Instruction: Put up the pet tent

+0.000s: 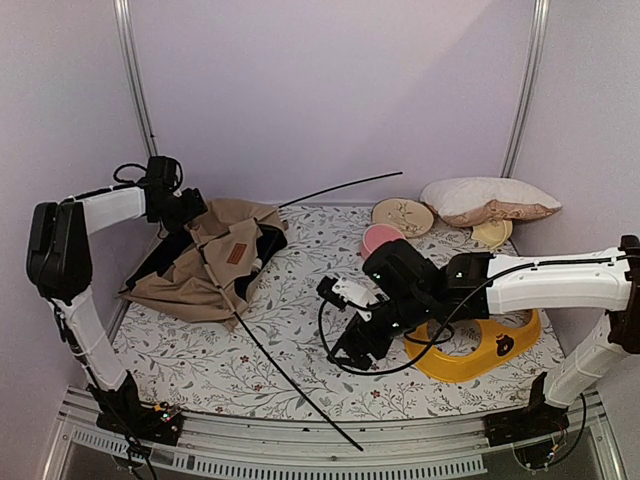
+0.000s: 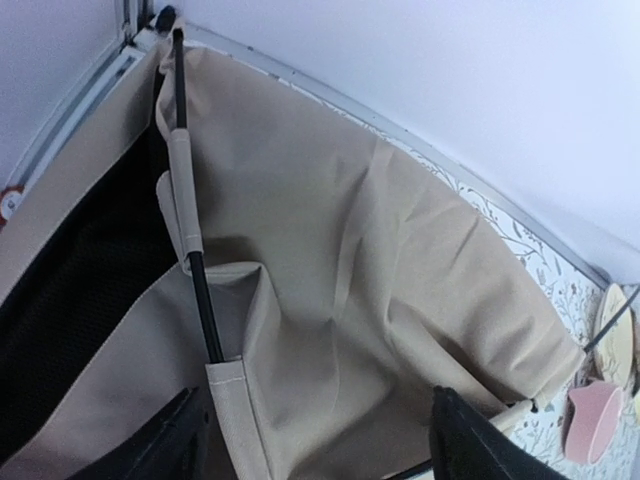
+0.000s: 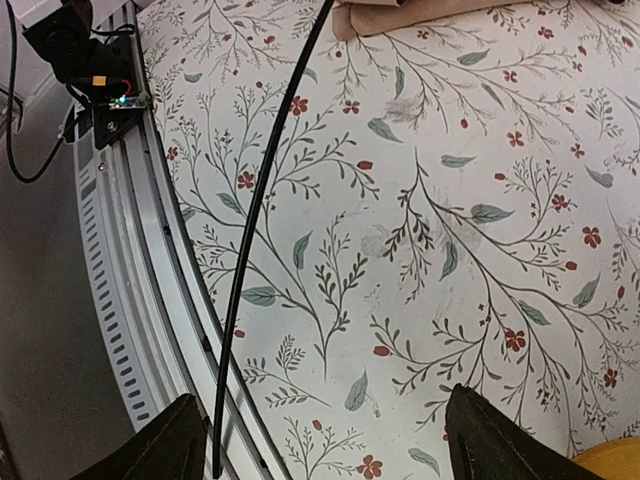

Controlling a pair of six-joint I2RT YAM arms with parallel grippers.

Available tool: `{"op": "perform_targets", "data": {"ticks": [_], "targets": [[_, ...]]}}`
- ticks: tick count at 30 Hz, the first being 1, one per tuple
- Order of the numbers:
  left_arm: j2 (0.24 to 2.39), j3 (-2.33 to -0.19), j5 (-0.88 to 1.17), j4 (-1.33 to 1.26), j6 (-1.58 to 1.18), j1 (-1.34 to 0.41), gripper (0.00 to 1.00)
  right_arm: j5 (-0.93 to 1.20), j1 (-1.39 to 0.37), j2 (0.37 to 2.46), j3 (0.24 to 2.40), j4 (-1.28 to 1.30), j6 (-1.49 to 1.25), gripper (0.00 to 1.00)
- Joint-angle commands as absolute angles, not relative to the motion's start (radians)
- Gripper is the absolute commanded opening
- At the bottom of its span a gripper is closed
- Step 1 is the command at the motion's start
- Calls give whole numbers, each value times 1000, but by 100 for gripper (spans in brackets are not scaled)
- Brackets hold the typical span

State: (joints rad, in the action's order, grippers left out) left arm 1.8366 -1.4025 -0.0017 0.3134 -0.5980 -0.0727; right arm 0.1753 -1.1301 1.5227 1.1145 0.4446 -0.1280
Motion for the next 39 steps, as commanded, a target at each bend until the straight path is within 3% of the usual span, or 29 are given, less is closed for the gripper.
{"op": "perform_targets", "data": {"ticks": [1,4,18,30,39], "targets": [[1681,-1400,10,358,-555,-101,82,232,-1130,1498,1075,497,-169,84],[1567,-1324,-1,358,-548,-131,88,269,-1137,1505,1050,481,-195,80],[1049,-873,-1,318,-669,-383,89,190,-1336,1730,1109,450,-347,62],[879,-716,-34,318,-767,-456,90,156,-1366,1858,1202,504,-455,49],[887,-728,-58,322,-753,-456,90,132,-1404,1887,1245,579,-515,42]]}}
